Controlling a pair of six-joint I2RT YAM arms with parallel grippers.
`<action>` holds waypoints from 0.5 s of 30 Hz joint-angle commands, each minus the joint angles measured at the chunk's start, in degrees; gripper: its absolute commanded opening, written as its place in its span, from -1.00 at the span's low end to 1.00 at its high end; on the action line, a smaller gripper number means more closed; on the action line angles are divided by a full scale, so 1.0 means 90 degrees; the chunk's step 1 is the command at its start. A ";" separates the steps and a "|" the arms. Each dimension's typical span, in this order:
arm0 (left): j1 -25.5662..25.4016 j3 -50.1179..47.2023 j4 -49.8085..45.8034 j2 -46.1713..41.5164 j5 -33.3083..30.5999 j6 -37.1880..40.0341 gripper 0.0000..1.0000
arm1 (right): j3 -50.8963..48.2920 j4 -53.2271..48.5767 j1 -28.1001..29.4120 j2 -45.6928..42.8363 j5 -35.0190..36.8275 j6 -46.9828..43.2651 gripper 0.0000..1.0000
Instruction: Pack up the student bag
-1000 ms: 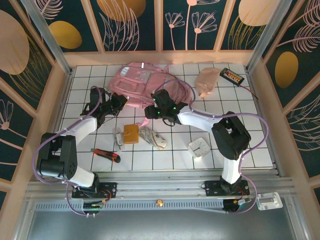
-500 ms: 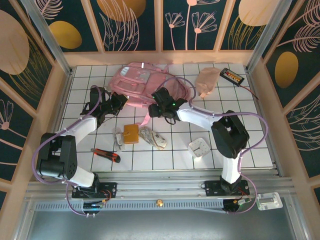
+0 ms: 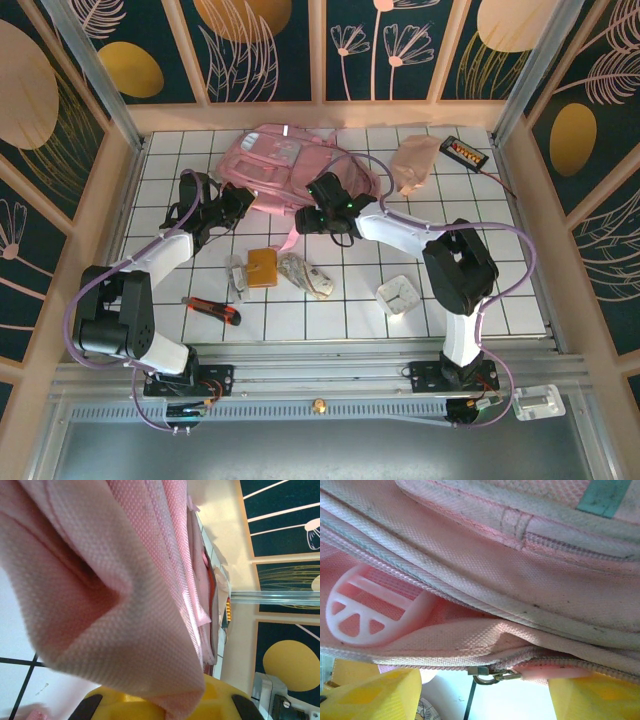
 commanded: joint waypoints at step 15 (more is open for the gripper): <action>-0.0003 0.0589 0.0390 -0.0207 0.0630 -0.0199 -1.00 | -0.0112 0.0118 0.0020 -0.0814 -0.0028 0.1168 0.35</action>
